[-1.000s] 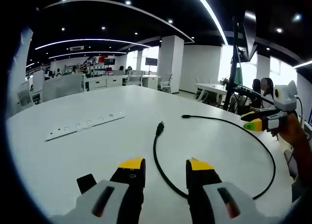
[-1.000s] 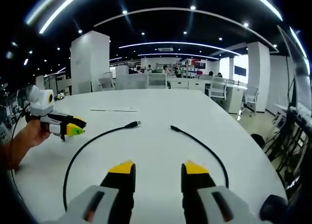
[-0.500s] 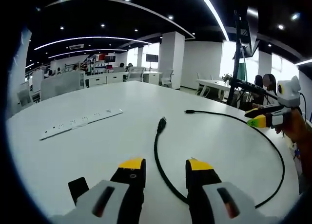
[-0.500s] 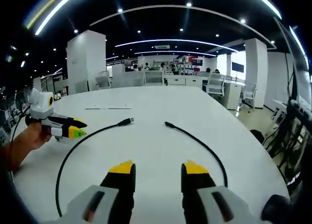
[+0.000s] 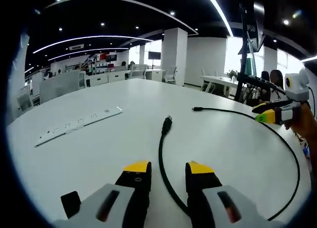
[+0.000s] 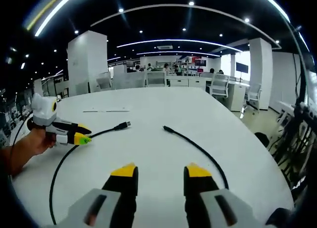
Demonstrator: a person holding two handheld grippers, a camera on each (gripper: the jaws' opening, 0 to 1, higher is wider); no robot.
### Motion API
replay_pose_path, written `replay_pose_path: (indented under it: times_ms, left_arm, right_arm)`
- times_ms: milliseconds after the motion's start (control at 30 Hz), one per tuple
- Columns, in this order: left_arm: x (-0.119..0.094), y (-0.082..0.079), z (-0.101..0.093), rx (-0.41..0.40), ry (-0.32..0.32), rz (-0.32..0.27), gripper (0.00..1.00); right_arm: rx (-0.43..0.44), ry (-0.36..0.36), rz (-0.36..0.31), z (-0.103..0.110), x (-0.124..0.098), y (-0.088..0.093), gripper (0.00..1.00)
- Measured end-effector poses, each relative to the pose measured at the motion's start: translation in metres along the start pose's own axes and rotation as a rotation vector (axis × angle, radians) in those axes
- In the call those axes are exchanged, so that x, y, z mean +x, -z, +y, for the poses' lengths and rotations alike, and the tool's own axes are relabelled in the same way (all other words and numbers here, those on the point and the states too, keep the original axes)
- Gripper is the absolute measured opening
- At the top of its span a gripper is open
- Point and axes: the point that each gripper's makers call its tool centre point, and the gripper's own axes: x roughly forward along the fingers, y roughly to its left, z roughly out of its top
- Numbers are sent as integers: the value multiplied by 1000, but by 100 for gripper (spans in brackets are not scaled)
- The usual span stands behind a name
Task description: Find the charging cable on the desk, coil it up and secure with Velcro.
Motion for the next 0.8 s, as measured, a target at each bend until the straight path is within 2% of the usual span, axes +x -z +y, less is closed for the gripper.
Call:
replay_pose_path:
  times_ms: [233, 300, 533, 667, 800]
  left_arm:
    - [7, 3, 7, 11, -15, 19, 23]
    - [6, 4, 6, 21, -24, 22, 20]
    - [18, 0, 21, 26, -34, 26, 18]
    - [11, 4, 11, 24, -34, 25, 15]
    - [16, 2, 17, 32, -34, 28, 14]
  right_arm:
    - [9, -4, -5, -7, 5, -3, 37]
    - [21, -2, -2, -11, 10, -1, 37]
    - [41, 3, 18, -22, 21, 7, 37]
    - [46, 8, 18, -28, 25, 9, 36]
    - [42, 16, 26, -34, 31, 10, 36]
